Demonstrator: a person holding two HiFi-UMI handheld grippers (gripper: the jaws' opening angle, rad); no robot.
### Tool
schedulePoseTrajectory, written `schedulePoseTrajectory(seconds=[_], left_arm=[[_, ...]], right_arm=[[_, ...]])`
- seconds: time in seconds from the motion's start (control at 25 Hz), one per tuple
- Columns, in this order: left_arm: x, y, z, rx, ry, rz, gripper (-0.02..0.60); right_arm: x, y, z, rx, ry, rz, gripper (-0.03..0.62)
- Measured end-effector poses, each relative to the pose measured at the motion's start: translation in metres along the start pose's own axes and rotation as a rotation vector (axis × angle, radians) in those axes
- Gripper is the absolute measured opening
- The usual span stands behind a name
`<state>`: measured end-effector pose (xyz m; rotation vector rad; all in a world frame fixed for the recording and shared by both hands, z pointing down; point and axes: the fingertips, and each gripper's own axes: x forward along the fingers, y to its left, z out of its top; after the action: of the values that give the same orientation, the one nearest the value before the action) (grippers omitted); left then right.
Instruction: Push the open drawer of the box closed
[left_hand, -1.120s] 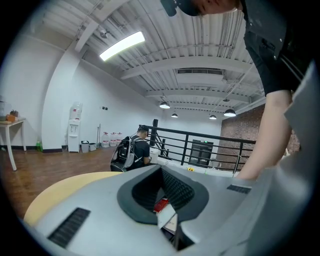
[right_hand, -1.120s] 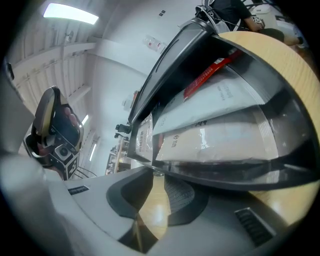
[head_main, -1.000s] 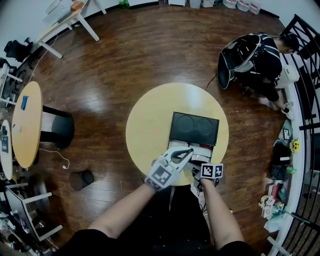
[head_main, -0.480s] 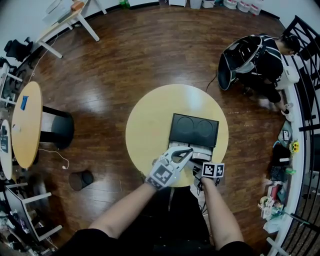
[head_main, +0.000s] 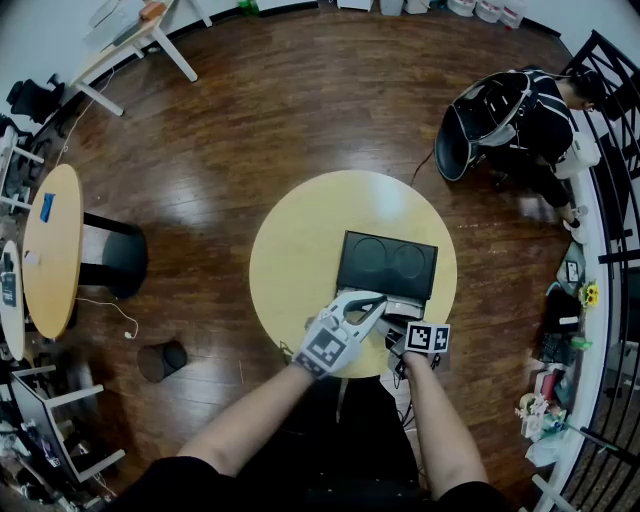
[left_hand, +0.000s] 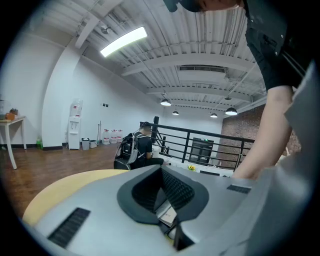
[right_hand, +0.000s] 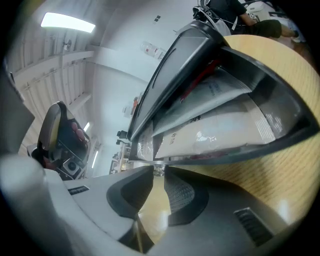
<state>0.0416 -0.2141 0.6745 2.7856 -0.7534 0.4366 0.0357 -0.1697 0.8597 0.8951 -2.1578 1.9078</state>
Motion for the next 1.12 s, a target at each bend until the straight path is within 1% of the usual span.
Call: schedulePoseTrajectory(seconds=[0.24,0.68,1.12], left_arm=[[0.01,0.016,0.002,-0.006,-0.004,0.005,0.034],[0.035,0.034,0.003,-0.018,0.019,0.006,0.032],[0.05,0.046,0.001,-0.027,0.021,0.008,0.032]], right_arm=[[0.007,-0.004,0.018,0.011,-0.014,0.015,0.08],[0.009,-0.009,0.053,0.02,-0.035,0.037,0.08],[0.012,-0.018,0.073,0.025,-0.042,0.038,0.08]])
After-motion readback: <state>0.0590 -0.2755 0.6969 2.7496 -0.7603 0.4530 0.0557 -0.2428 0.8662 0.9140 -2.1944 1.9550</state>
